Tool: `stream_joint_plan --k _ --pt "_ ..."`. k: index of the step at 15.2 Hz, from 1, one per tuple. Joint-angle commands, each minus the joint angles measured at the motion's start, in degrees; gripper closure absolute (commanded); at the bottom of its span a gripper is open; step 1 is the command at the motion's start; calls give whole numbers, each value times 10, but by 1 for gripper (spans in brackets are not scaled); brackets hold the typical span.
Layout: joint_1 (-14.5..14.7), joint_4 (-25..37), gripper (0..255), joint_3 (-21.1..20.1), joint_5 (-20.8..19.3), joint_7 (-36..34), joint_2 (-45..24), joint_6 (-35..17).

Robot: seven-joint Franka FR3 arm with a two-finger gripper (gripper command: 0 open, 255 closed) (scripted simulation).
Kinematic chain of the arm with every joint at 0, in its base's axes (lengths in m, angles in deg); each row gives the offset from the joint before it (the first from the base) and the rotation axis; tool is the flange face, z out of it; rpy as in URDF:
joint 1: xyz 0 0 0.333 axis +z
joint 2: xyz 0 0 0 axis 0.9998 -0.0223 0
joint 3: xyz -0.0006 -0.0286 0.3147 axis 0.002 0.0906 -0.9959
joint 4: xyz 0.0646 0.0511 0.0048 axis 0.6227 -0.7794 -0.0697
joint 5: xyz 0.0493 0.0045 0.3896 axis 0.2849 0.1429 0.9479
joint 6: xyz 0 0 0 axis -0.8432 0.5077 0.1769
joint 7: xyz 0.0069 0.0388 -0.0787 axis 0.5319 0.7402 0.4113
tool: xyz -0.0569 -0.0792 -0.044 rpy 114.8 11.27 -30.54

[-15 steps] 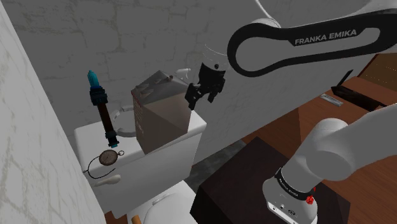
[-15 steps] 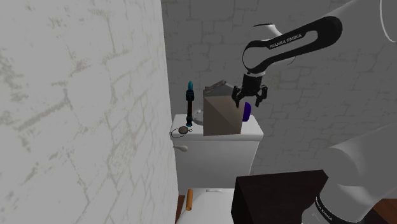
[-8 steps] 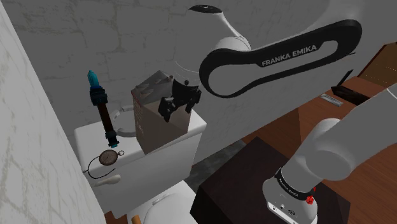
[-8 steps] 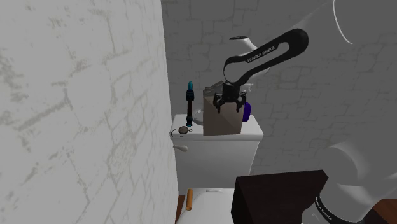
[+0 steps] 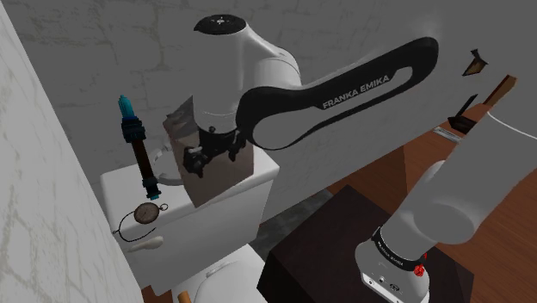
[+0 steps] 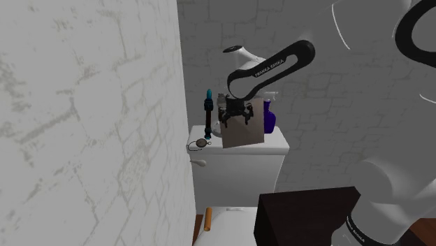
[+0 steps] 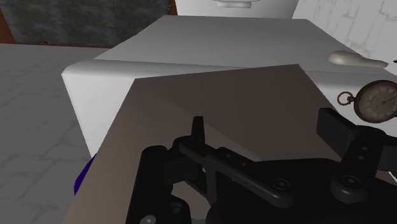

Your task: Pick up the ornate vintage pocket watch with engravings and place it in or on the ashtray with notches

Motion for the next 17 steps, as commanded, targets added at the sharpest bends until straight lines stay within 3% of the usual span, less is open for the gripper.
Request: stream_joint_plan --k 1,5,11,17 --pt "8 24 0 -6 -55 -50 -93 -100" --pt "50 105 0 0 -148 -125 -192 -88" --pt "144 249 0 40 -235 -184 -327 -58" --pt "153 257 0 56 -254 -194 -356 -77"
